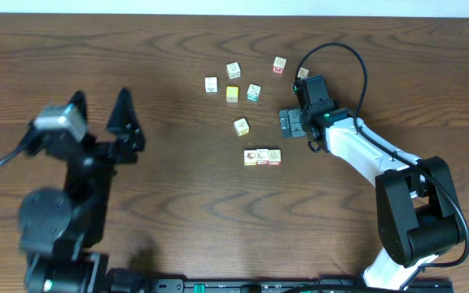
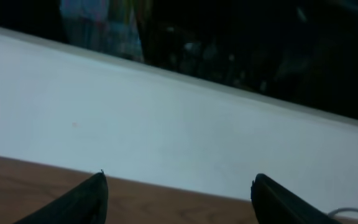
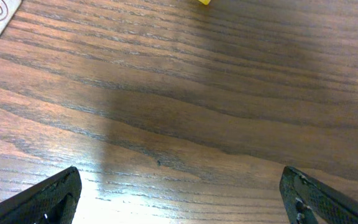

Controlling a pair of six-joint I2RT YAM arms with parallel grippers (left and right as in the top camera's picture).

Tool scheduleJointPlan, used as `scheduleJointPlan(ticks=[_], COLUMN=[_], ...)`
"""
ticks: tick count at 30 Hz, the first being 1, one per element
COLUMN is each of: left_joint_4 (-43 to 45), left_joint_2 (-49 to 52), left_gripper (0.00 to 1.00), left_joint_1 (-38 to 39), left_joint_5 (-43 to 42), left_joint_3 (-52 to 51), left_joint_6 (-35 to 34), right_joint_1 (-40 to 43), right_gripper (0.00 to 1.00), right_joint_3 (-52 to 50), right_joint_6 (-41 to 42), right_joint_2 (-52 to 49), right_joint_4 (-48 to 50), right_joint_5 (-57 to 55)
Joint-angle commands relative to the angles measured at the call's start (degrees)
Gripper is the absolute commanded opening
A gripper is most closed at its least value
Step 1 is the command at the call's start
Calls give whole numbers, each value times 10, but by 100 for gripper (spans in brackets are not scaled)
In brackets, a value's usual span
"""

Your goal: Lift 3 blocks

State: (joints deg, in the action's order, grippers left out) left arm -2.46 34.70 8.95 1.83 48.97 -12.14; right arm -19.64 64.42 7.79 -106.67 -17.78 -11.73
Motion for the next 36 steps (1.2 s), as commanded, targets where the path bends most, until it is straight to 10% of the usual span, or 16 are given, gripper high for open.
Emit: scheduleJointPlan(ticks=[1,21,36], left_joint_4=[3,247,178], left_joint_2=[-67,-346,-346], left_gripper=[74,74,75], left_joint_1=[-18,-93,-98], left_joint_5=[-27,7,68], left_joint_3=[-23,-397,-488], left_joint_6=[5,-5,-57], right_joint_1=[5,5,5], right_gripper=[99,99,99], right_joint_3=[8,8,8], right_joint_6=[-6,-6,-6], right_joint_2=[14,14,14], right_joint_4=[0,0,0], right_joint_5=[-9,-9,-9])
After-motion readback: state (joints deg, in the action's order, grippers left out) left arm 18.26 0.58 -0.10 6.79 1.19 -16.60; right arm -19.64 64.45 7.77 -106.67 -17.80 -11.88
